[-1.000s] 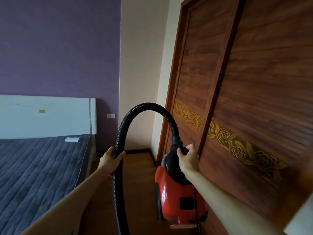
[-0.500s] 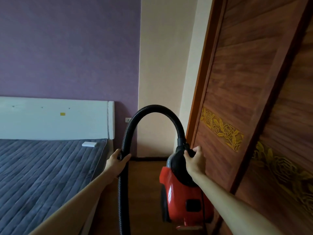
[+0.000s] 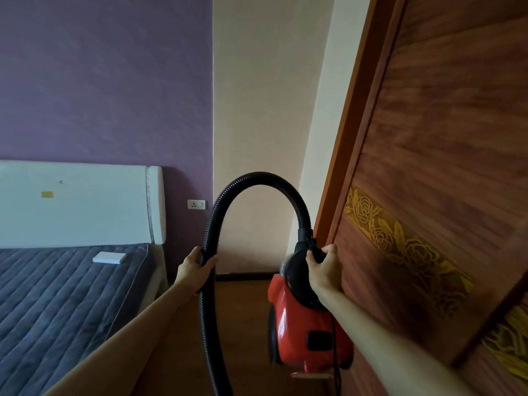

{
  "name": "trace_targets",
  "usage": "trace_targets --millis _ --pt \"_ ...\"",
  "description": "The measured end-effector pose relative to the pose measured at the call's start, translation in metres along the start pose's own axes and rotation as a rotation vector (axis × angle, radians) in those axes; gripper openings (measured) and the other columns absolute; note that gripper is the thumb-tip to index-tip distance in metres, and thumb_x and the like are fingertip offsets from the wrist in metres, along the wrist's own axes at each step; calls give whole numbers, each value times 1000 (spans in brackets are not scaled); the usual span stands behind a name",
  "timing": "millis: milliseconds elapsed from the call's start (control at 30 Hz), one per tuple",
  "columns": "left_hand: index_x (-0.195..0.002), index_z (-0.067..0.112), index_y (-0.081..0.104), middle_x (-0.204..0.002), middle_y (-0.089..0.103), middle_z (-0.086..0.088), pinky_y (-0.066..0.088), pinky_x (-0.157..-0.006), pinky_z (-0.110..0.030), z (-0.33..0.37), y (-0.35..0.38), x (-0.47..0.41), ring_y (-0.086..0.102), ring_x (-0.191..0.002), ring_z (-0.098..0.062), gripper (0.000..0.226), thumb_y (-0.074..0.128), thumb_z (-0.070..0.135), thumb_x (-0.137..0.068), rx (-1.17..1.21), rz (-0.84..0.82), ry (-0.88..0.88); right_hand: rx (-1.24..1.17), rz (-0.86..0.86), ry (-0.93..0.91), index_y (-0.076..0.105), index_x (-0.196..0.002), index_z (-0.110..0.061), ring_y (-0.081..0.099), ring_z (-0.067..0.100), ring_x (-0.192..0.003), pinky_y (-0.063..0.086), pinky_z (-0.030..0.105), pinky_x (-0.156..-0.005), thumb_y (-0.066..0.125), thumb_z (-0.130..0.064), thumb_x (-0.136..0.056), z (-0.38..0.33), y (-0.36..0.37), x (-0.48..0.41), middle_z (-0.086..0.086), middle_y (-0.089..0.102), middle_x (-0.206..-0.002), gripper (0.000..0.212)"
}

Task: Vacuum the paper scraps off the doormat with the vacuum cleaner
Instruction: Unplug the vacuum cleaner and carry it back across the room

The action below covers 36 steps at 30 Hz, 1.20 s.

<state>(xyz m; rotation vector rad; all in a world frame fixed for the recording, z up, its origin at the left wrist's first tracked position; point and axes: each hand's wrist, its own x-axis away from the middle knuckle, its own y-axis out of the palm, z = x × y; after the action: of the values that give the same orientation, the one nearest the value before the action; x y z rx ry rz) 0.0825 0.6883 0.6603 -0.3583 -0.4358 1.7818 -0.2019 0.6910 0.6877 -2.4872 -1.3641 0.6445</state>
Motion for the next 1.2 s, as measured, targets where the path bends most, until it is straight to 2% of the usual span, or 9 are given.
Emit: trace_targets --millis 133,300,467,567,667,767,900,1100,1200 --pt "-106 31 51 -91 70 -6 60 -72 -45 2 30 -65 70 -78 -26 24 65 43 -91 -10 -11 -14 2 -1 19 48 -95 -11 58 21 -78 41 26 -65 65 -20 -92 16 34 -56 3 58 -87 19" --pt "-108 32 49 -96 69 -4 60 -76 -45 -9 72 -147 70 -82 -27 25 66 41 -91 -28 -26 -47 12 -46 77 47 -97 -14 63 26 -85 53 35 -73 64 -24 -93 53 90 -129 4 60 -90 20" --pt "-110 32 50 -92 67 -1 60 -70 -40 -27 121 -233 70 -78 -24 26 66 41 -91 -62 -24 -121 11 -120 124 50 -101 -9 65 26 -88 44 27 -69 63 -23 -94 102 152 -202 1 60 -89 20" --pt "-106 31 52 -87 68 -1 59 -69 -38 -46 153 -279 69 -77 -24 24 66 44 -91 -90 -21 -182 48 -154 133 52 -105 -7 66 27 -93 42 25 -70 62 -22 -94 137 193 -239 7 65 -95 21" --pt "-104 29 53 -84 67 2 54 -67 -33 -70 182 -319 68 -79 -23 23 65 44 -91 -97 -25 -232 87 -186 171 54 -110 -5 67 30 -98 43 24 -72 62 -22 -95 177 237 -266 13 69 -105 25" --pt "-102 28 54 -84 67 1 55 -68 -34 -96 206 -350 67 -76 -21 21 65 42 -92 -107 -40 -281 127 -222 215 54 -114 -4 67 30 -101 44 23 -72 61 -23 -95 214 272 -284 14 69 -109 27" --pt "-99 27 54 -83 66 -1 51 -57 -28 -138 240 -394 66 -72 -17 18 65 39 -92 -108 -68 -355 162 -254 277 54 -114 -4 67 30 -99 44 23 -72 61 -23 -95 263 320 -305 14 69 -108 27" --pt "-95 24 54 -83 67 -1 44 -55 -21 -209 295 -470 64 -72 -12 19 65 39 -92 -120 -151 -402 162 -247 408 51 -112 -10 67 28 -97 53 31 -76 61 -26 -94 340 395 -325 11 68 -105 26" --pt "-99 23 55 -85 67 -2 49 -58 -24 -252 325 -514 67 -75 -15 19 65 38 -92 -115 -210 -423 188 -226 440 50 -109 -10 67 28 -95 57 37 -79 61 -25 -95 377 440 -338 12 67 -103 24"
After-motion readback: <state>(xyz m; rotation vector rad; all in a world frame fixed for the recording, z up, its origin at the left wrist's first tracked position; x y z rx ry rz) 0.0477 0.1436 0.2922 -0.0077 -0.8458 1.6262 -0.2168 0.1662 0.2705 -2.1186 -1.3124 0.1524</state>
